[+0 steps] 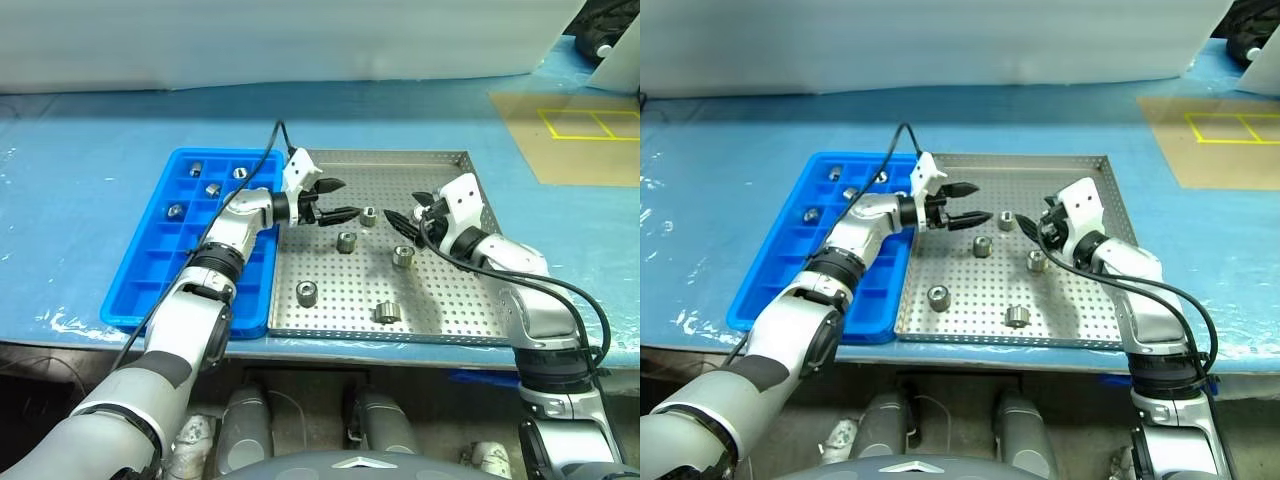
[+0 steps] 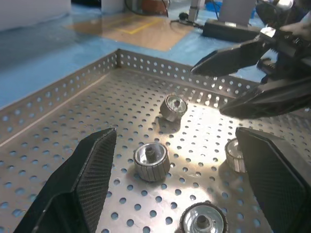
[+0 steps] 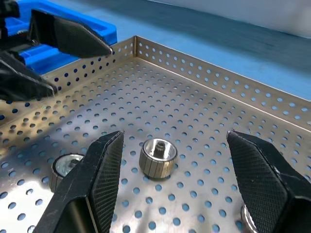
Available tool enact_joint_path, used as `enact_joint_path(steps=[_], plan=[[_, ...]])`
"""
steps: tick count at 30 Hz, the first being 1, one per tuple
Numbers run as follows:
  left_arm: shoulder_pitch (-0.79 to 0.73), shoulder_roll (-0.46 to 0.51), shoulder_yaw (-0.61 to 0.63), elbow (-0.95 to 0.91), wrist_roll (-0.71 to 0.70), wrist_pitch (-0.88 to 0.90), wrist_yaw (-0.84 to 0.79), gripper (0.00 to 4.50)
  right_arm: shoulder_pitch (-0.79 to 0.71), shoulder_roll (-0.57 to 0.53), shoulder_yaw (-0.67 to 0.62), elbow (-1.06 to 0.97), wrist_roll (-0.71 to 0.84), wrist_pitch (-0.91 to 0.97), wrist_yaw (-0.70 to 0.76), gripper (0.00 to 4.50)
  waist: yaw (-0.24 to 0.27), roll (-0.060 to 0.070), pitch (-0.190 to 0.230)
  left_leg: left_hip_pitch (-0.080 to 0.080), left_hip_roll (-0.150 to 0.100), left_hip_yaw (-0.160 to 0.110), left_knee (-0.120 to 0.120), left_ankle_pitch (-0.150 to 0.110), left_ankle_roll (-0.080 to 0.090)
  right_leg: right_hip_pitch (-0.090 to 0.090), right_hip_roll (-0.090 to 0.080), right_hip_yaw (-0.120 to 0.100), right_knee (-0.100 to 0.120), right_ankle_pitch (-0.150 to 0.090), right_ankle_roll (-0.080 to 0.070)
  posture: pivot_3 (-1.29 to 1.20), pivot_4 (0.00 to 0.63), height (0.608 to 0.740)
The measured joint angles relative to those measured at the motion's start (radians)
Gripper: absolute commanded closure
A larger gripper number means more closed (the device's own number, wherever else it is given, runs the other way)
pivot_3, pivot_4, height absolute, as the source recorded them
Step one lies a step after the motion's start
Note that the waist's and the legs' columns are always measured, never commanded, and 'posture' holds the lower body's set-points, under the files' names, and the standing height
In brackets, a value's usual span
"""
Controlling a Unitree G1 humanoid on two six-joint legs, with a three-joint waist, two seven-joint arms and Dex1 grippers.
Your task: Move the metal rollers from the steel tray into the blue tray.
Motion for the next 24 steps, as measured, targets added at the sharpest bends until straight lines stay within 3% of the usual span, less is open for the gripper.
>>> enact_joint_path(steps=[11,20,24], plan=[[-0.017,-0.058,-0.028,0.138,0.096,-0.030,-0.017,0.35,0.022,0.010,0.000,-0.045,0.015,0.029,-0.047,1.03,-0.011,0.000,0.000,-0.002,0.000,0.001,0.000,-0.004,0.008,0.005,-0.002,0.000,-0.013,0.004,0.004,-0.41,0.150,0.740],[-0.016,-0.072,-0.041,0.150,0.146,-0.042,-0.024,0.35,0.163,-0.104,0.019,-0.245,0.165,0.170,0.109,1.03,-0.009,0.001,-0.001,0.000,0.000,0.000,0.000,-0.004,0.012,0.009,-0.002,0.000,-0.017,0.004,0.004,-0.42,0.150,0.740],[-0.011,-0.082,-0.044,0.152,0.164,-0.042,-0.024,0.35,0.181,-0.108,0.025,-0.276,0.188,0.201,0.112,1.03,-0.014,0.001,-0.001,0.002,0.000,0.001,0.000,-0.005,0.009,0.009,-0.002,0.001,-0.017,0.005,0.006,-0.43,0.150,0.740]])
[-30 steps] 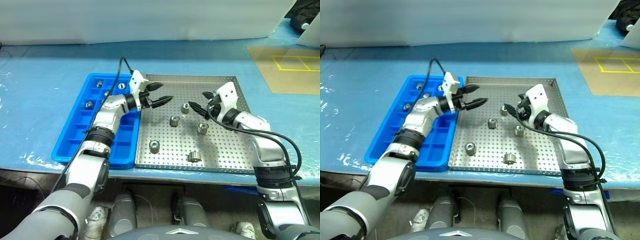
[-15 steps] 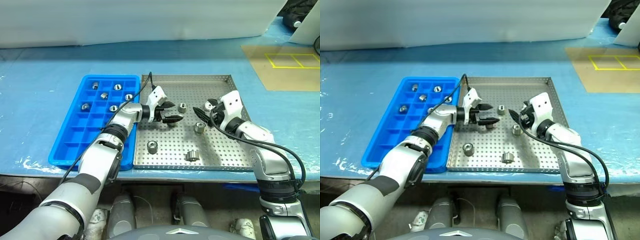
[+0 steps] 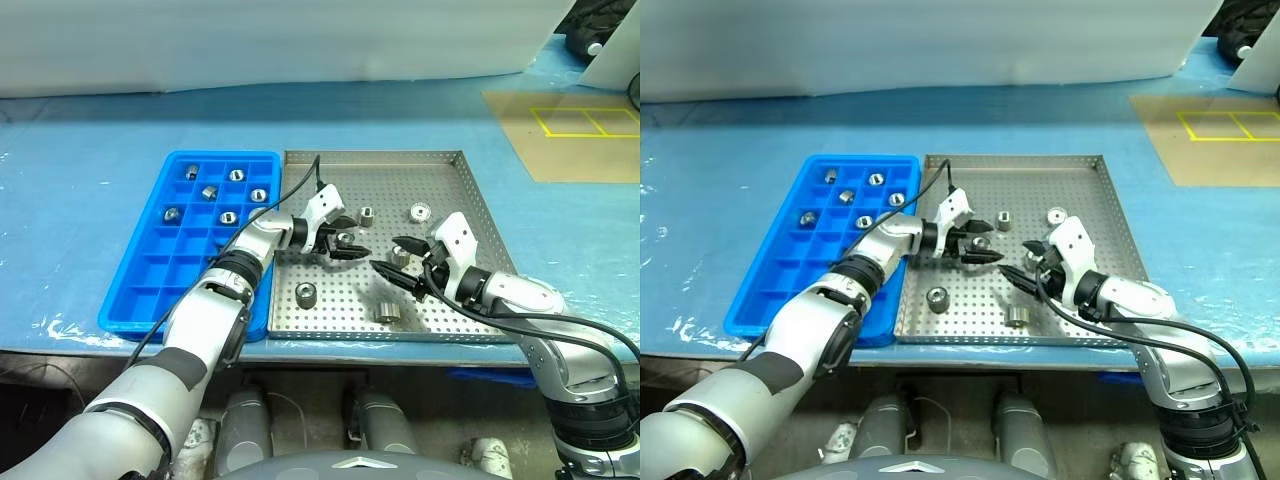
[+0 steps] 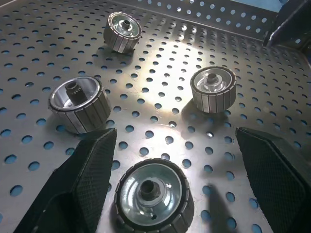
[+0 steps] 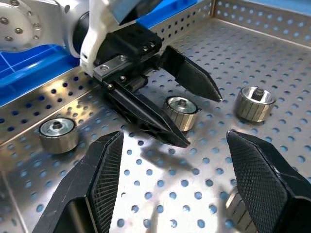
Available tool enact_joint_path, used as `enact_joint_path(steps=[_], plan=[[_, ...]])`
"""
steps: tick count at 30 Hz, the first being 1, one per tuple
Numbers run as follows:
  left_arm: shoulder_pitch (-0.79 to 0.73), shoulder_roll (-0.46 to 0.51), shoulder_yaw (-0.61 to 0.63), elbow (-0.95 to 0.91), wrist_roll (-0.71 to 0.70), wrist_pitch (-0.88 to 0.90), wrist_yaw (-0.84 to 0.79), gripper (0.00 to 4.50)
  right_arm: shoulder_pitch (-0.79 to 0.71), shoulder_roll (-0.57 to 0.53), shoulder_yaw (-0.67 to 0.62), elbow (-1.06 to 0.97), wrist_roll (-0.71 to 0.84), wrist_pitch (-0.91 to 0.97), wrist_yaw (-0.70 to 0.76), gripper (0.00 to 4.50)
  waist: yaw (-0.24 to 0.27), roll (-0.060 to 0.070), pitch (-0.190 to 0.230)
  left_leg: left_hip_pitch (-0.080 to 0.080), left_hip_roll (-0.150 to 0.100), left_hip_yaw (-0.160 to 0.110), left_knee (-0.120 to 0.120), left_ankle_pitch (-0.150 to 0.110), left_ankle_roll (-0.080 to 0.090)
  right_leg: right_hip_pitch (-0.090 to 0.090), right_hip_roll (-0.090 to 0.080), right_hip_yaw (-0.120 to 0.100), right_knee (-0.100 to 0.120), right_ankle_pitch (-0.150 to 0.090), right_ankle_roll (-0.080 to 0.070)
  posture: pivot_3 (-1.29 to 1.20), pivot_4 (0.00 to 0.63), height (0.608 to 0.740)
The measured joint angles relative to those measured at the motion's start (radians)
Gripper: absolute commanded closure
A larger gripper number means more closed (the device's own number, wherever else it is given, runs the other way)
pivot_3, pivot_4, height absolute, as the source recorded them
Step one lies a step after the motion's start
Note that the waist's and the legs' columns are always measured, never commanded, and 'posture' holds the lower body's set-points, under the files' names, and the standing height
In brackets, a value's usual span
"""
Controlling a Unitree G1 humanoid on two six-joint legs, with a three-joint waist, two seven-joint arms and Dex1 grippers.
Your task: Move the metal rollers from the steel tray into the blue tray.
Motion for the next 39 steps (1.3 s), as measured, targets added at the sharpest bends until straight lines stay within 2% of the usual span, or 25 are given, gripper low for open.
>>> enact_joint_path(steps=[10,18,19,20,23,25,28,35,39], plan=[[-0.015,0.005,-0.064,0.023,0.086,0.045,0.012,0.35,0.000,0.000,0.000,-0.014,-0.001,0.011,-0.049,1.03,-0.007,0.003,-0.002,0.004,0.000,0.000,-0.001,0.000,0.000,0.004,0.000,0.001,-0.001,0.000,0.000,-0.44,0.150,0.740],[-0.040,0.008,-0.091,0.040,0.130,0.060,0.078,0.35,-0.002,0.006,0.000,-0.006,-0.031,-0.012,-0.087,1.03,-0.022,0.003,-0.002,0.016,0.000,0.000,-0.002,0.000,0.000,0.017,0.000,0.001,-0.009,0.001,0.002,-0.44,0.150,0.740],[-0.041,0.008,-0.092,0.041,0.131,0.058,0.083,0.77,-0.002,0.007,0.001,-0.001,-0.034,-0.015,-0.090,0.99,-0.023,0.003,-0.002,0.016,0.000,0.000,-0.003,0.000,0.000,0.017,0.000,0.001,-0.010,0.001,0.003,-0.44,0.150,0.740],[-0.041,0.008,-0.092,0.042,0.131,0.056,0.091,0.95,-0.002,0.008,0.001,0.002,-0.037,-0.018,-0.091,0.99,-0.023,0.003,-0.002,0.016,0.000,0.000,-0.003,-0.001,0.000,0.017,0.000,0.001,-0.011,0.001,0.003,-0.44,0.150,0.740],[-0.041,0.011,-0.091,0.042,0.132,0.051,0.113,1.96,-0.003,0.009,0.001,0.011,-0.041,-0.022,-0.093,0.99,-0.024,0.003,-0.002,0.015,0.000,-0.001,-0.004,-0.001,0.002,0.016,0.000,0.001,-0.013,0.002,0.003,-0.44,0.150,0.740],[-0.042,0.013,-0.092,0.042,0.133,0.046,0.121,1.96,-0.006,0.009,0.001,0.016,-0.044,-0.027,-0.094,0.99,-0.024,0.003,-0.002,0.014,0.000,-0.001,-0.007,-0.002,0.002,0.015,0.000,0.001,-0.014,0.002,0.003,-0.44,0.150,0.740],[-0.042,0.015,-0.092,0.043,0.133,0.038,0.119,2.56,-0.013,0.010,0.008,0.022,-0.046,-0.031,-0.094,0.99,-0.024,0.003,-0.002,0.014,0.000,0.000,-0.008,-0.001,0.002,0.015,0.000,0.001,-0.014,0.002,0.003,-0.43,0.150,0.740],[-0.033,0.032,-0.078,0.041,0.125,0.006,0.104,2.61,-0.021,0.017,0.019,0.025,-0.047,-0.033,-0.094,0.99,-0.026,0.003,-0.002,0.015,0.000,0.000,-0.008,-0.001,0.001,0.013,0.000,0.003,-0.014,0.002,0.003,-0.41,0.150,0.740],[-0.006,0.068,-0.009,-0.031,0.034,0.000,-0.025,2.61,-0.039,0.018,0.027,0.040,-0.047,-0.039,-0.089,0.99,-0.023,0.003,-0.001,0.009,0.000,0.000,-0.012,-0.001,0.001,0.007,0.000,0.004,-0.014,0.002,0.002,-0.37,0.150,0.740]])
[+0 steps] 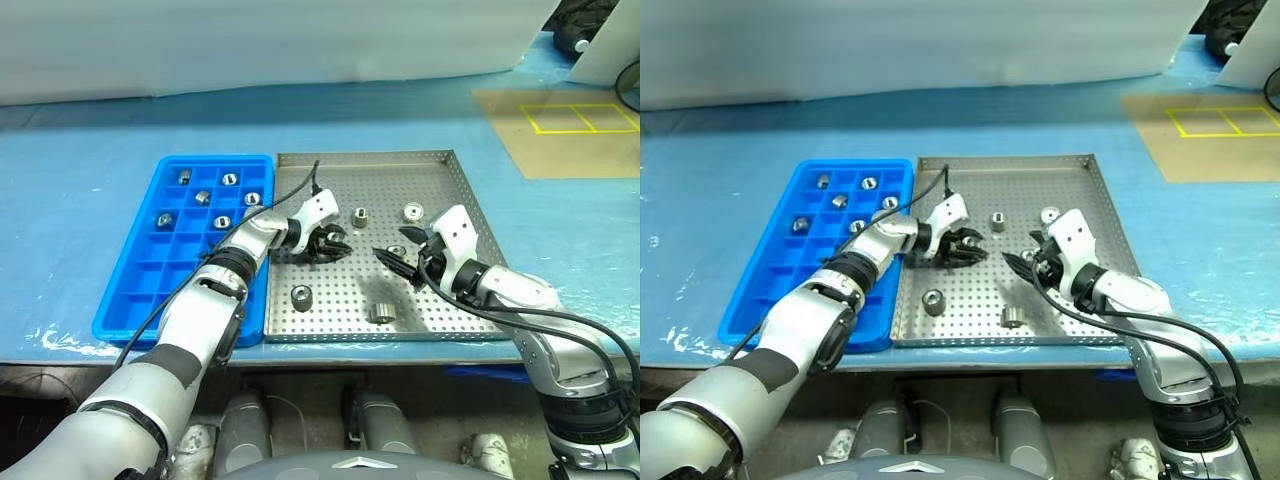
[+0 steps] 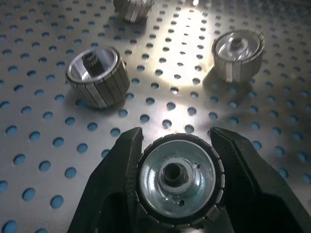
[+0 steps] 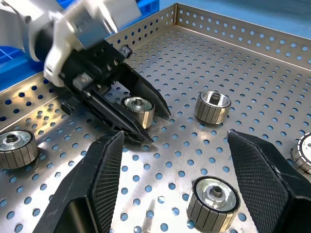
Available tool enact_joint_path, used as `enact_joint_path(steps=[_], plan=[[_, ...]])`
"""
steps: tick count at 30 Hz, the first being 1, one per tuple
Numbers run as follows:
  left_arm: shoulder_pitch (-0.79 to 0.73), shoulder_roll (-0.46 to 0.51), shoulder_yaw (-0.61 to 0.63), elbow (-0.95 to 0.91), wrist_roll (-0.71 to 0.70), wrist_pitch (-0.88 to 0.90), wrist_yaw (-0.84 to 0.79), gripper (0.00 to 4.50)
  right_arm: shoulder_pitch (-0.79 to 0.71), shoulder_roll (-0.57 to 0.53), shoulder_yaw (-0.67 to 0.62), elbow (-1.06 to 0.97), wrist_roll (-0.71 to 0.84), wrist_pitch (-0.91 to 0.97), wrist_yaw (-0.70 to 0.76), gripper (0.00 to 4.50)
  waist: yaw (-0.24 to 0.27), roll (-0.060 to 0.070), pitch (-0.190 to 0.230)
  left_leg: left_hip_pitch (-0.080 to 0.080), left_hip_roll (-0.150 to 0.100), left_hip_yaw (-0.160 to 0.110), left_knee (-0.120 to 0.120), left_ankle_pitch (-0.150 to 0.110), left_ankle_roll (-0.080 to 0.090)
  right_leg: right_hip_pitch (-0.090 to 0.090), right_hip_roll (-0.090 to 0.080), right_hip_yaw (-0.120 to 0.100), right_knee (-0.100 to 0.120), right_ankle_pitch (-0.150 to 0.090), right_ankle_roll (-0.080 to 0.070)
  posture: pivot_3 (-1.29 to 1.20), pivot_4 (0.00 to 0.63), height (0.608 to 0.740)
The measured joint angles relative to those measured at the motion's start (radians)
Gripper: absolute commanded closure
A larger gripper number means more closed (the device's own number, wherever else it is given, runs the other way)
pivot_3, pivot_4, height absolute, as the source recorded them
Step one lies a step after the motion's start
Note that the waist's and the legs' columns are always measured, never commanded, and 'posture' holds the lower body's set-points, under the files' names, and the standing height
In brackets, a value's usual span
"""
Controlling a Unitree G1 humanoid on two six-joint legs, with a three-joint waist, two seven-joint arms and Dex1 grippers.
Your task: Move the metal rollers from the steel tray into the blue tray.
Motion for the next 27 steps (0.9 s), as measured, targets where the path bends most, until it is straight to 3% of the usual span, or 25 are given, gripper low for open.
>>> enact_joint_path(steps=[11,22,27], plan=[[0.109,0.161,0.088,-0.423,-0.180,0.070,-0.151,2.61,-0.104,0.002,0.062,0.105,-0.005,-0.040,0.067,0.99,0.008,0.000,0.000,-0.012,0.001,0.000,0.000,0.002,0.004,-0.010,0.000,-0.002,0.002,0.000,0.000,-0.21,0.150,0.740],[0.357,0.554,0.247,-0.786,-0.285,0.215,-0.127,2.61,-0.337,0.097,0.177,0.347,-0.027,-0.149,0.203,0.99,0.043,0.001,0.001,-0.012,0.001,0.000,-0.002,0.003,-0.005,-0.014,0.000,-0.004,0.007,0.000,-0.002,0.07,0.150,0.740],[0.514,0.644,0.340,-0.830,-0.295,0.245,-0.038,2.61,-0.462,0.182,0.220,0.479,-0.042,-0.212,0.266,0.99,0.087,0.001,0.001,-0.014,0.001,0.000,-0.002,0.005,-0.009,-0.017,0.000,-0.006,0.012,-0.001,-0.004,0.14,0.150,0.740]])
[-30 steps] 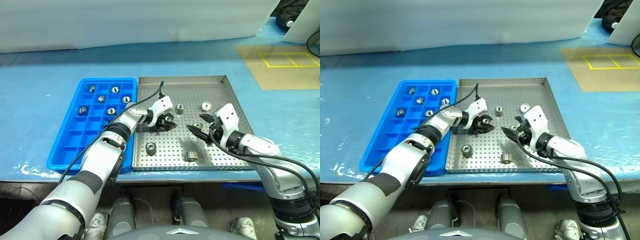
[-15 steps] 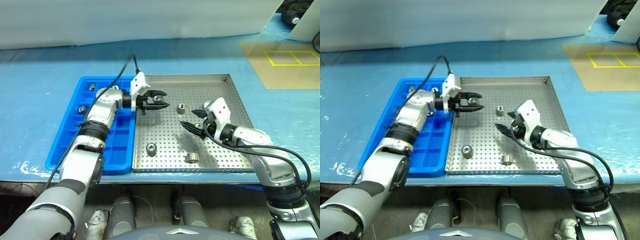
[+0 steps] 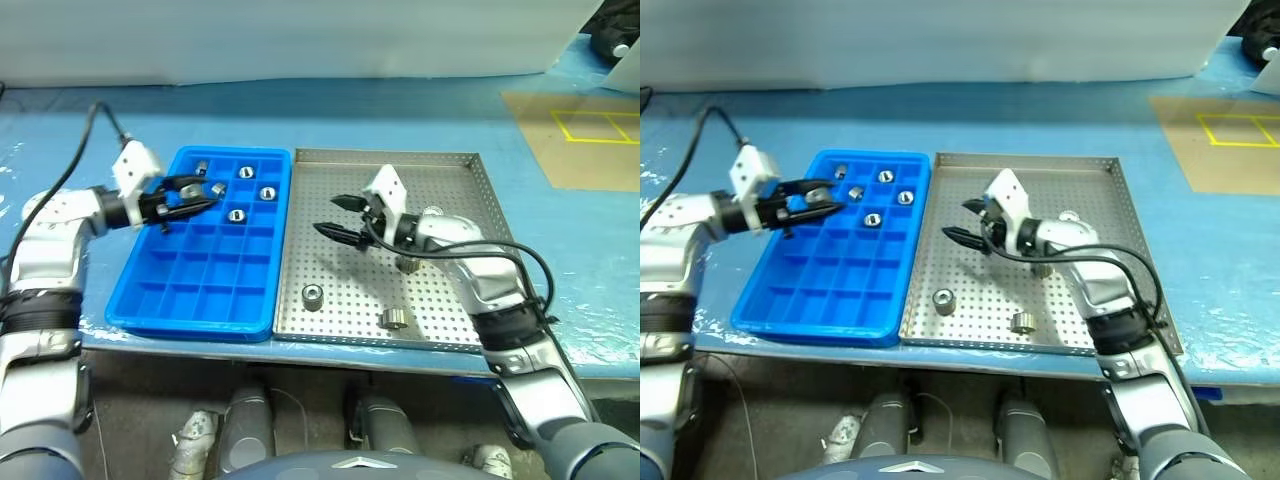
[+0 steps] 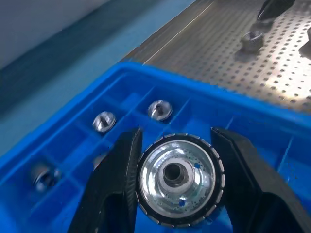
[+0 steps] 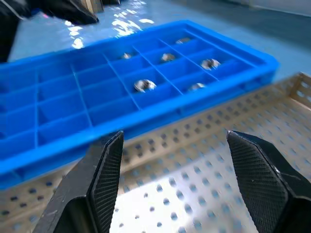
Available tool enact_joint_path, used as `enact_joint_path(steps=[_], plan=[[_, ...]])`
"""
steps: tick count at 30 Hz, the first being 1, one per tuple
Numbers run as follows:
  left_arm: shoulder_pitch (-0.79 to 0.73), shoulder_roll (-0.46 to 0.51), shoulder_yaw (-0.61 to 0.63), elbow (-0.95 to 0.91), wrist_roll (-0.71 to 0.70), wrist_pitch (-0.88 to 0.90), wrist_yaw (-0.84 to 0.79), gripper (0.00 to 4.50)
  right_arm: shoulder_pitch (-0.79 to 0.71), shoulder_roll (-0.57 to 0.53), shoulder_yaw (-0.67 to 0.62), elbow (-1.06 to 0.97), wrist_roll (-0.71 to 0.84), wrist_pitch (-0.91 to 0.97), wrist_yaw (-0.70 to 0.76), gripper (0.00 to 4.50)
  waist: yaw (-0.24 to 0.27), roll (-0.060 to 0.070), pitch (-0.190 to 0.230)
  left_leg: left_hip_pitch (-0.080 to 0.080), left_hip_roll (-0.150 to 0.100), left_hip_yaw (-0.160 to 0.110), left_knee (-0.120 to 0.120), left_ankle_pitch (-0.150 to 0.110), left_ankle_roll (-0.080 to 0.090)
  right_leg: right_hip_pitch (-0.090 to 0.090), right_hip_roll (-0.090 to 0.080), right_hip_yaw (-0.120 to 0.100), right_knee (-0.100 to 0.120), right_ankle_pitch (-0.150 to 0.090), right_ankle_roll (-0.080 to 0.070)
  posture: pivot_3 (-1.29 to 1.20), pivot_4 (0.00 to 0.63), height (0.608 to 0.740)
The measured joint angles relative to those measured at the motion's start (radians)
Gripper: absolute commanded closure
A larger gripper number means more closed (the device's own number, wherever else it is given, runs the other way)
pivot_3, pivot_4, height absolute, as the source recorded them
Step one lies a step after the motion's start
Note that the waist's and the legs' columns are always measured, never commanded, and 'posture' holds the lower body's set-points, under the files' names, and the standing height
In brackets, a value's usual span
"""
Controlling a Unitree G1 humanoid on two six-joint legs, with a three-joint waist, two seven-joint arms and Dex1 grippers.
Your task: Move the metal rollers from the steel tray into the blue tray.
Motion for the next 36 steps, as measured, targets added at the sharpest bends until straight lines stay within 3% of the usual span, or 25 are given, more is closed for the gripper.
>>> enact_joint_path(steps=[9,19,34,36], plan=[[0.205,0.006,0.137,0.001,-0.053,0.033,0.159,2.61,-0.147,0.205,0.070,0.106,0.033,-0.004,0.123,0.99,0.055,-0.002,0.000,0.000,0.001,-0.002,0.000,0.002,-0.004,-0.001,0.000,-0.004,0.006,-0.002,-0.003,0.21,0.150,0.740],[0.369,-0.040,0.123,-0.134,-0.097,0.048,0.183,2.61,-0.170,0.208,0.078,0.151,0.010,-0.020,0.152,0.99,0.079,-0.004,0.000,0.001,0.001,-0.004,-0.002,0.006,-0.010,0.000,-0.001,-0.003,0.006,-0.002,-0.003,0.20,0.150,0.740],[0.285,-0.077,0.044,-0.051,-0.066,-0.019,0.222,2.61,-0.134,0.180,0.074,0.133,0.004,0.001,0.117,0.99,0.077,-0.003,-0.002,0.004,0.000,-0.004,-0.003,0.008,-0.014,0.001,0.000,-0.003,0.008,-0.002,-0.003,0.14,0.150,0.740],[0.286,-0.076,0.039,-0.050,-0.067,-0.020,0.214,1.88,-0.129,0.178,0.073,0.131,0.004,0.001,0.103,0.99,0.077,-0.002,-0.002,0.004,0.000,-0.004,-0.003,0.008,-0.014,0.001,0.000,-0.003,0.008,-0.002,-0.003,0.13,0.150,0.740]])
